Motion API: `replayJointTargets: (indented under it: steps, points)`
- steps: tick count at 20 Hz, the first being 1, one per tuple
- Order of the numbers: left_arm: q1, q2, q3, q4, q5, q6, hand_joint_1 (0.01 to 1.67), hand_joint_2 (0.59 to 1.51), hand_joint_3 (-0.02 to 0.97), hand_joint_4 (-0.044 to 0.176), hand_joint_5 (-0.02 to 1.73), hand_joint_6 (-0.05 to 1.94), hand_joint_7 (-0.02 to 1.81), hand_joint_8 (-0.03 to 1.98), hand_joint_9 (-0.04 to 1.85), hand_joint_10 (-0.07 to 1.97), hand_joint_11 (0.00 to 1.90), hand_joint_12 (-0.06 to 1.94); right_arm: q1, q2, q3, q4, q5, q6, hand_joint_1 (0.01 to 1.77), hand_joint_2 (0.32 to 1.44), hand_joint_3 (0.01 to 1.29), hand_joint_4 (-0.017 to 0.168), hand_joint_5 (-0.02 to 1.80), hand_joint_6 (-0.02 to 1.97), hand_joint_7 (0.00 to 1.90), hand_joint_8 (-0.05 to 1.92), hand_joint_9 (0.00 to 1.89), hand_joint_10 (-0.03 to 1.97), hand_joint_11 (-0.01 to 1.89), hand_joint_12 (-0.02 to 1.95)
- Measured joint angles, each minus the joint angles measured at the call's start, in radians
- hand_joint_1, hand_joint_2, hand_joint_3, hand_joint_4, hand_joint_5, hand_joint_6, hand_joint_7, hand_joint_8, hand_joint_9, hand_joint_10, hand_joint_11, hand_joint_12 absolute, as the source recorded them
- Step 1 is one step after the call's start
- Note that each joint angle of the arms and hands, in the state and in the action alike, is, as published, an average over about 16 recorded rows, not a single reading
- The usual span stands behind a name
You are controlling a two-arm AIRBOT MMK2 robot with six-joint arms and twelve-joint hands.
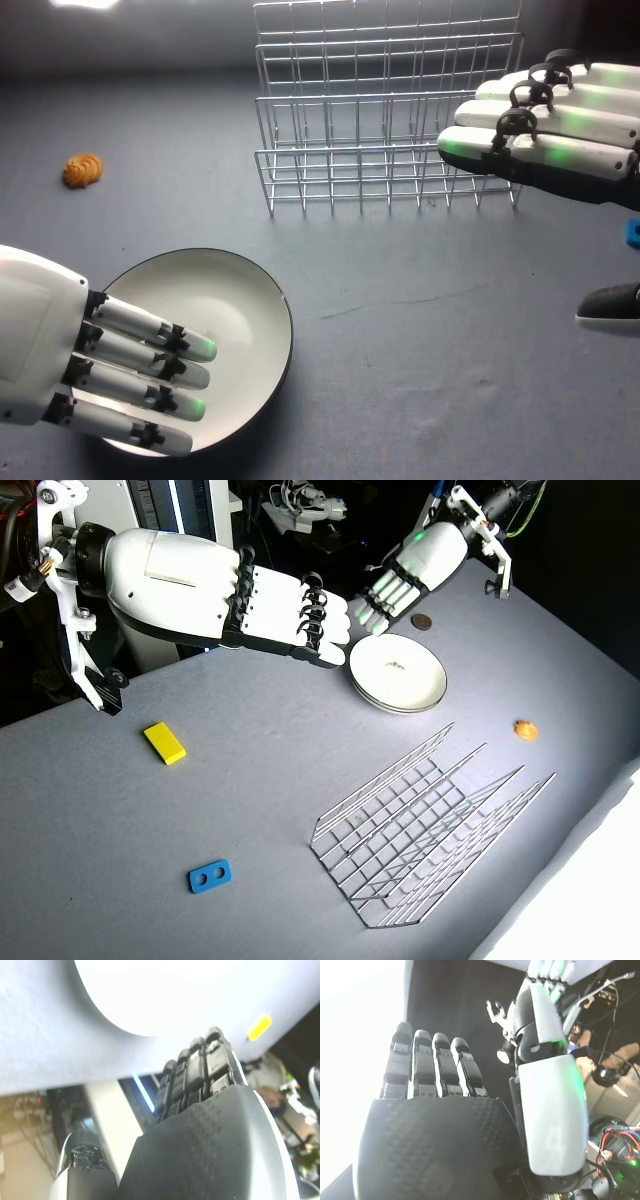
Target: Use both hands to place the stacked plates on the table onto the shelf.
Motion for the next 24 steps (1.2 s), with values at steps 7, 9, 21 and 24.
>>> replayJointTargets:
  steps: [7, 9, 21, 24]
  points:
    - [0.060, -0.014, 0.019, 0.002, 0.112, -0.007, 0.02, 1.068, 0.015, 0.000, 0.02, -0.01, 0.02, -0.01, 0.02, 0.01, 0.01, -0.01, -0.002, -0.001, 0.000, 0.000, 0.002, -0.004, 0.91, 1.12, 0.01, -0.001, 0.02, 0.02, 0.01, 0.01, 0.02, 0.00, 0.02, 0.17]
    - [0.074, -0.014, 0.027, 0.000, 0.135, -0.010, 0.02, 1.069, 0.015, 0.000, 0.02, -0.01, 0.02, -0.01, 0.02, 0.01, 0.01, -0.01, -0.002, -0.001, 0.000, 0.000, 0.003, -0.005, 0.91, 1.12, 0.01, -0.001, 0.02, 0.02, 0.01, 0.01, 0.02, 0.00, 0.02, 0.16]
    - [0.141, -0.006, 0.062, -0.012, 0.225, -0.058, 0.02, 1.080, 0.015, -0.003, 0.02, -0.01, 0.02, -0.01, 0.02, 0.01, 0.01, -0.01, -0.005, -0.002, 0.000, 0.000, 0.009, -0.008, 0.96, 1.11, 0.01, -0.001, 0.02, 0.02, 0.01, 0.01, 0.02, 0.00, 0.02, 0.14]
    - [0.155, -0.005, 0.063, -0.011, 0.235, -0.070, 0.02, 1.082, 0.015, -0.003, 0.01, -0.01, 0.02, -0.01, 0.02, 0.01, 0.01, -0.01, -0.006, -0.002, 0.000, 0.000, 0.010, -0.008, 0.96, 1.11, 0.01, -0.001, 0.02, 0.02, 0.01, 0.01, 0.02, 0.00, 0.02, 0.16]
